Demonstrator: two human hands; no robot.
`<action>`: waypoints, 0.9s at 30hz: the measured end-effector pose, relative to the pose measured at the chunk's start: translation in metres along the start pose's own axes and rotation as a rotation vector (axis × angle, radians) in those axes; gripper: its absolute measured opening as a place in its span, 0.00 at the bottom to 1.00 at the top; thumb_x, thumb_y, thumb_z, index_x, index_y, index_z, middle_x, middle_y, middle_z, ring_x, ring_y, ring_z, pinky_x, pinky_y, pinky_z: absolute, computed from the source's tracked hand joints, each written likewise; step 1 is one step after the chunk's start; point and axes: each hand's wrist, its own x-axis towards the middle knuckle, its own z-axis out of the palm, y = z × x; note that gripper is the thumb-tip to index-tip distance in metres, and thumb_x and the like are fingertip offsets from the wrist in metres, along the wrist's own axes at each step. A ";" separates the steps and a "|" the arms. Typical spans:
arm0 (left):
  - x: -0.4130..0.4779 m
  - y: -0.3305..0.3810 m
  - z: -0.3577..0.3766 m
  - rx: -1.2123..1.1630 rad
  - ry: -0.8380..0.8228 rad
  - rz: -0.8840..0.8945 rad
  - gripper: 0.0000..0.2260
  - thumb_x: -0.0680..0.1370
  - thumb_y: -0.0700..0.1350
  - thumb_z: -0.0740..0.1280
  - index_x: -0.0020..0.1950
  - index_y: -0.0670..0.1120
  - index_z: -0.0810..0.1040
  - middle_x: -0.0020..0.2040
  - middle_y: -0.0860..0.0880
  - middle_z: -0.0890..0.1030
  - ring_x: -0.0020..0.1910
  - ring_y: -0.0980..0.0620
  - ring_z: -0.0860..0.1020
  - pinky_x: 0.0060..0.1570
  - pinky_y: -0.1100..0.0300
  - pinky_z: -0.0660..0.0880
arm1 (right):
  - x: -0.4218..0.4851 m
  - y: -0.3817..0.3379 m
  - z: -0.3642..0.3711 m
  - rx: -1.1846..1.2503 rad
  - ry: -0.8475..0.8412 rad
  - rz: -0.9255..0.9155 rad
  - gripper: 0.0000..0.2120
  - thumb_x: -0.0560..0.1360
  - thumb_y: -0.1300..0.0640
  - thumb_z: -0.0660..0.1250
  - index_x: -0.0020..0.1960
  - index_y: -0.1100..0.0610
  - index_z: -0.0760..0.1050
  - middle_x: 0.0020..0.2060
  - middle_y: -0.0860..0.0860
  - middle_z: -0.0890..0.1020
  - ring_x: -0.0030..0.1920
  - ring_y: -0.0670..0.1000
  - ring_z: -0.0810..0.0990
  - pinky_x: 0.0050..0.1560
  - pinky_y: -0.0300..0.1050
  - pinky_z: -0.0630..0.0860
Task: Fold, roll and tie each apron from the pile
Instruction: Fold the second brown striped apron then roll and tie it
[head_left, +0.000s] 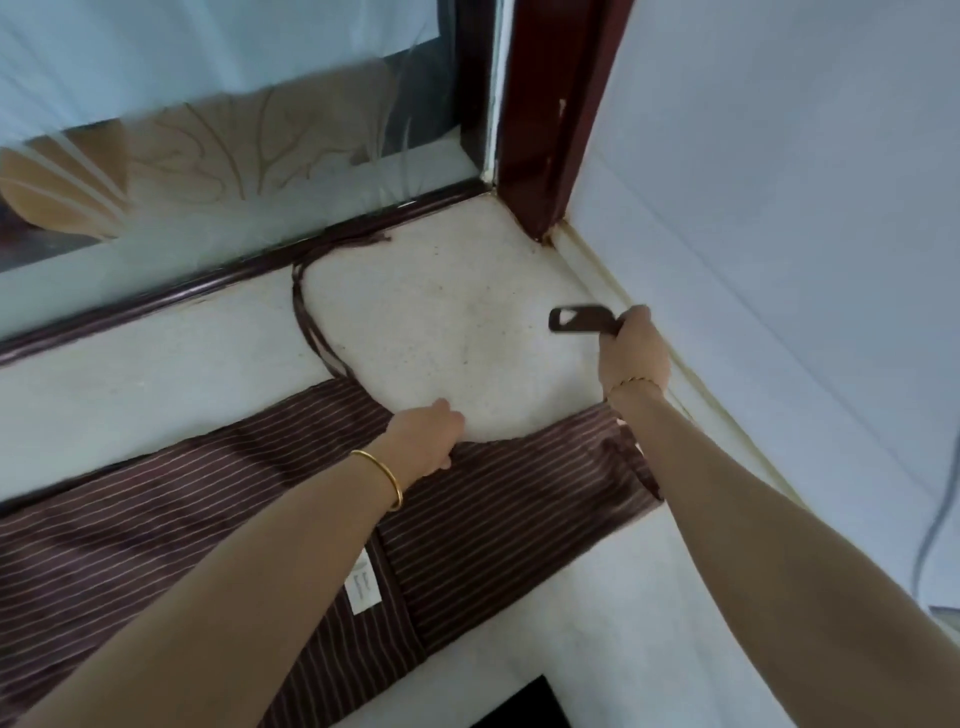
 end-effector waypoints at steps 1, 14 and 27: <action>0.000 0.010 -0.004 -0.008 0.068 -0.017 0.13 0.77 0.39 0.65 0.61 0.41 0.69 0.58 0.43 0.69 0.50 0.44 0.76 0.50 0.53 0.75 | 0.001 0.002 -0.014 0.014 0.054 -0.011 0.08 0.78 0.60 0.56 0.56 0.60 0.67 0.41 0.55 0.75 0.39 0.57 0.74 0.36 0.47 0.66; 0.012 0.080 -0.018 -1.589 -0.159 -0.086 0.12 0.80 0.38 0.61 0.63 0.38 0.73 0.60 0.38 0.77 0.53 0.42 0.80 0.53 0.48 0.79 | -0.090 0.015 -0.039 -0.026 -0.363 -0.358 0.05 0.73 0.59 0.65 0.48 0.53 0.73 0.39 0.48 0.78 0.40 0.50 0.77 0.38 0.40 0.74; -0.036 0.050 0.008 -0.578 -0.219 -0.013 0.19 0.74 0.41 0.70 0.62 0.41 0.68 0.45 0.48 0.78 0.45 0.50 0.78 0.45 0.61 0.75 | -0.097 0.065 0.025 -0.194 -0.578 -0.365 0.13 0.76 0.60 0.64 0.60 0.58 0.69 0.58 0.55 0.69 0.51 0.54 0.74 0.55 0.47 0.73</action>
